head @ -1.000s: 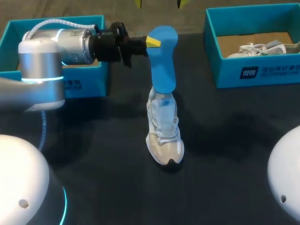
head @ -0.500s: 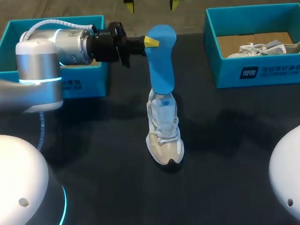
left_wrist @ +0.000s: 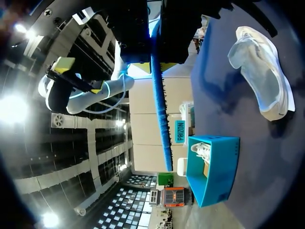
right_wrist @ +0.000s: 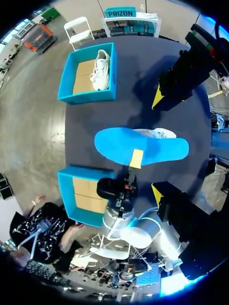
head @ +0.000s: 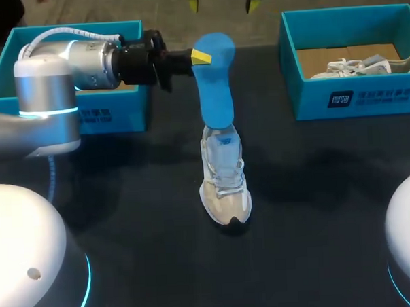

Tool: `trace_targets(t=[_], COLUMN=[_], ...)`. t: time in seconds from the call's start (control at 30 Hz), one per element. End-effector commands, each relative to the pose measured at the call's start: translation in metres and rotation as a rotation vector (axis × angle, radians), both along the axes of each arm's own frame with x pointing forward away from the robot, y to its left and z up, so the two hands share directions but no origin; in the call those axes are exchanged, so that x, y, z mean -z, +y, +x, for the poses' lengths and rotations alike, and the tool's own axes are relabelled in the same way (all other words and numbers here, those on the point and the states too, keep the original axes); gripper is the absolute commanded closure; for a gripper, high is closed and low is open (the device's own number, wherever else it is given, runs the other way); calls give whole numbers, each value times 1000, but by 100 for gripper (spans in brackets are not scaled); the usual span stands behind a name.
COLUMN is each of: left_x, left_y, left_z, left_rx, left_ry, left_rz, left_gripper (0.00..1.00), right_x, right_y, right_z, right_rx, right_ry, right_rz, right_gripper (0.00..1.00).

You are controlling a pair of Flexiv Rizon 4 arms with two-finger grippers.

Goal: Take the shoe out of the shoebox, open the shoe tongue, remove and reinsert the insole, then place the shoe into the shoebox

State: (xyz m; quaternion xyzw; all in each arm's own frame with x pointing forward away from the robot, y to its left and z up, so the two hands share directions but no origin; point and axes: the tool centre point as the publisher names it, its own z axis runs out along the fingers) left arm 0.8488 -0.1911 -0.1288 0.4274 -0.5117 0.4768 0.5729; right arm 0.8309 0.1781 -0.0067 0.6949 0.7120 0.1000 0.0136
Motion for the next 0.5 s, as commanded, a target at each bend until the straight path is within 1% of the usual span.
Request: trace_targets(t=[0.03,0.17,0.4,0.5], left_x=[-2,-1,0,0], left_y=[4,5,6,6], left_z=[-3,-4,-5,-5], left_rx=[-9,-7,5,7], left_ry=[-1,-4,-7,-10], left_rz=[4,4,5,7], left_gripper=[100,100,100,100], right_x=[3,4,8,11], right_y=[-18,-27,-40,-45], right_z=[-4,-3,-6,-8], right_rx=[-9,-9,-41,-38], right_ry=[-7,-6,6,6], right_rz=[99,132,244,271], right_gripper=[0,0,0,0])
